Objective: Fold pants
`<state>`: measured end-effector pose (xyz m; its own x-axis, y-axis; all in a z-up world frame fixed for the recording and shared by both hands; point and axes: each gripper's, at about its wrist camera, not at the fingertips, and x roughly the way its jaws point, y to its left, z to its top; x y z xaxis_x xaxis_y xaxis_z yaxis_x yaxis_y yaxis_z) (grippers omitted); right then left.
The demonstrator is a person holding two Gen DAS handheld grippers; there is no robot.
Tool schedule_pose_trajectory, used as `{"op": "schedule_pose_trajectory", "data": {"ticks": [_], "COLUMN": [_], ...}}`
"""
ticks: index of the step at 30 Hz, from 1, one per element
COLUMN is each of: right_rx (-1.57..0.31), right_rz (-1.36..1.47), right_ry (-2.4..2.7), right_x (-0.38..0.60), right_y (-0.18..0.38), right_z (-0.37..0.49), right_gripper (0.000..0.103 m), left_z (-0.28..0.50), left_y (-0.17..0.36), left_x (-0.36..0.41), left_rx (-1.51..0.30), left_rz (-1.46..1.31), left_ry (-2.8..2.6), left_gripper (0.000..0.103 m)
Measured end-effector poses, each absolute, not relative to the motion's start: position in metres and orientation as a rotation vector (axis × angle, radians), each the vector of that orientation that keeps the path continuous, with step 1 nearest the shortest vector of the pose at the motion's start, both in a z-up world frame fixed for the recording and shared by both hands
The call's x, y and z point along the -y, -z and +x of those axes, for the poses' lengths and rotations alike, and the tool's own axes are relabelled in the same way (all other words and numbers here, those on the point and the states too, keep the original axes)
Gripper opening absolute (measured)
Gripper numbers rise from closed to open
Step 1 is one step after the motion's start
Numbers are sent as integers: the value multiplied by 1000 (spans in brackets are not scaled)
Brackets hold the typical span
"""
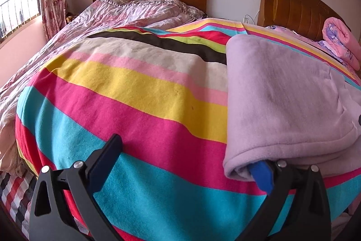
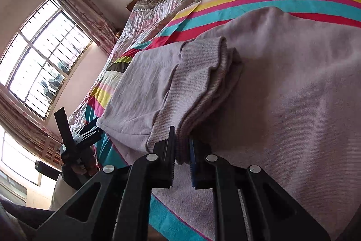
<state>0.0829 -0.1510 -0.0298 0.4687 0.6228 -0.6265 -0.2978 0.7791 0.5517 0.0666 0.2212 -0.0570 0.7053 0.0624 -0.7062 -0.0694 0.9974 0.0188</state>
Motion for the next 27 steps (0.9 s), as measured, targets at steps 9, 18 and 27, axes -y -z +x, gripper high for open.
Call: {"op": "schedule_pose_trajectory", "data": {"ticks": [9,18,27], "right_rx": [-976,-888,-979], "right_rz": [446,443,453], "right_ry": [-576,-587,-530], "right_x": [157,161,166], "right_y": [41,14,50], "right_z": [74,60,65], "right_gripper": [11,11,10], "left_z": [65,64,60], "left_y": [56,53,49], "left_x": [-222,-210,-172], "left_rx": [-794,-781,-714], "left_rz": [-4,102,451], "left_ry": [-66,-89,-168], "left_gripper": [102,102,102]}}
